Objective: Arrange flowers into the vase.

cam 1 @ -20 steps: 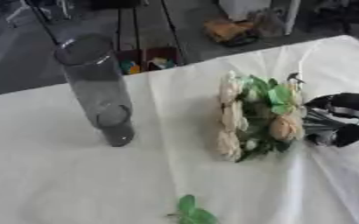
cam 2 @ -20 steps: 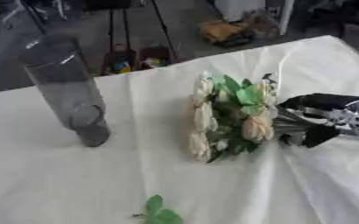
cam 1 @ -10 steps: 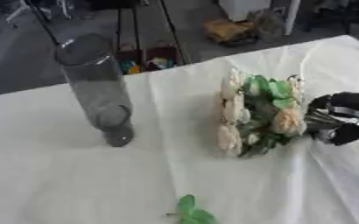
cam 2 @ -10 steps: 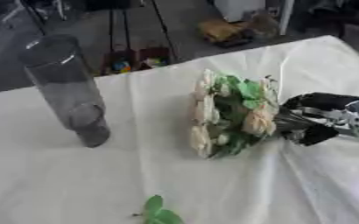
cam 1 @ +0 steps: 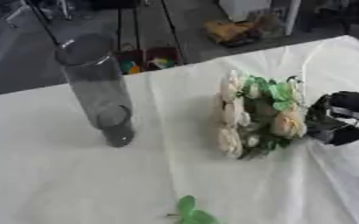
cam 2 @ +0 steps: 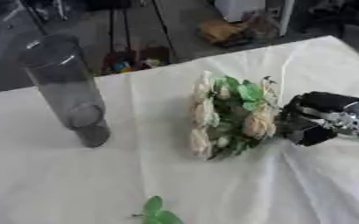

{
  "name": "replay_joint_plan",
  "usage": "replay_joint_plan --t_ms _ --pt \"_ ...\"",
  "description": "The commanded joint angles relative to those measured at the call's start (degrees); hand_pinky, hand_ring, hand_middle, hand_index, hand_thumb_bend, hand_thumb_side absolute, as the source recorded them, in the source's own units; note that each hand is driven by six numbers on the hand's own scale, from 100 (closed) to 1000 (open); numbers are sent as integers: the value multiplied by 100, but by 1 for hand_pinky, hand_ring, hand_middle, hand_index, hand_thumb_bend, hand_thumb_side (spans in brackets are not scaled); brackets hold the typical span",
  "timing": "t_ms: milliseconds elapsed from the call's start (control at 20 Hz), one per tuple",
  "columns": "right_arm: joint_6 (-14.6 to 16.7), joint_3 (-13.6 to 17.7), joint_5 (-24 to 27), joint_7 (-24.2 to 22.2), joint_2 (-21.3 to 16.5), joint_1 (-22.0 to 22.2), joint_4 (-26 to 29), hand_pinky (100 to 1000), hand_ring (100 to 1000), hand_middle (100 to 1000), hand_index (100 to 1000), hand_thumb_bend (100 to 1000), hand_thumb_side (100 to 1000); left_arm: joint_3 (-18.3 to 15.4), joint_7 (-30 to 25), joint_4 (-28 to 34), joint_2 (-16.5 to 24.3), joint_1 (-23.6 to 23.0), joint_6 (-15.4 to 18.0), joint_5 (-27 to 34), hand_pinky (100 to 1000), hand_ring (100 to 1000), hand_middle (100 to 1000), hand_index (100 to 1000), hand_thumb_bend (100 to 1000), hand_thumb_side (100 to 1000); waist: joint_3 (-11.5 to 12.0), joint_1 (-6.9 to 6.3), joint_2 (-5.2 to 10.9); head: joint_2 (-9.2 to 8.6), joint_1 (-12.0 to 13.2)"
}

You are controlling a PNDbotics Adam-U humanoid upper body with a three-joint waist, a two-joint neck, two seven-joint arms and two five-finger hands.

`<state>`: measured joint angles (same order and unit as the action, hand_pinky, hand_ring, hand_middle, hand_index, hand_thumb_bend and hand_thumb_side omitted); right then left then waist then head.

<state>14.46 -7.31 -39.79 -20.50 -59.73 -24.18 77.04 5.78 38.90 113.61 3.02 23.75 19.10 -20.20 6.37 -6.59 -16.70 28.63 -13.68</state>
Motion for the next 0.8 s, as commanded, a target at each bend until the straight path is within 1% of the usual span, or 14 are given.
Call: replay_joint_plan --t_ms 50,100,150,250,350,450,550,600,650,800 --pt "-1 -50 -124 131 -101 -22 -96 428 537 384 576 100 426 11 -25 98 27 85 -8 18 502 755 745 803 210 965 4 49 64 -44 13" --pt "-14 -58 -129 203 -91 -33 -113 411 525 365 551 100 422 12 -26 98 25 87 -11 20 503 755 744 803 212 965 5 51 60 -46 16" --pt "-28 -68 -130 273 -83 -39 -127 372 501 326 498 100 413 11 -27 98 25 91 -10 20 503 755 744 803 213 964 8 52 59 -45 18" --pt "-66 -74 -93 427 -64 -48 -150 321 470 274 436 100 399 9 -23 98 27 96 -7 20 503 755 744 803 213 964 16 53 59 -39 21" --pt "-133 -69 -18 616 -49 -60 -168 253 428 221 374 100 416 8 -21 98 27 97 -7 22 503 755 742 803 213 964 23 56 60 -32 23" --pt "-239 -64 80 855 -30 -75 -183 193 389 165 325 100 359 7 -20 98 26 98 -6 21 503 755 741 802 213 963 26 58 60 -33 30" --pt "-334 -85 200 1047 -16 -89 -206 122 338 103 265 100 336 9 -20 98 25 96 -7 23 502 755 736 801 212 964 28 60 60 -40 34" --pt "-381 -96 247 1120 -12 -99 -221 100 312 100 227 100 301 11 -22 98 24 95 -9 24 502 755 735 801 213 964 28 61 58 -39 37" --pt "-442 -98 284 1198 -8 -112 -238 100 287 100 189 100 272 11 -22 98 23 93 -9 25 502 755 735 802 214 964 27 62 57 -36 42" --pt "-691 -109 387 1432 16 -147 -290 100 243 100 152 100 269 13 -21 98 22 92 -11 27 501 755 734 802 213 964 27 59 54 -29 54"
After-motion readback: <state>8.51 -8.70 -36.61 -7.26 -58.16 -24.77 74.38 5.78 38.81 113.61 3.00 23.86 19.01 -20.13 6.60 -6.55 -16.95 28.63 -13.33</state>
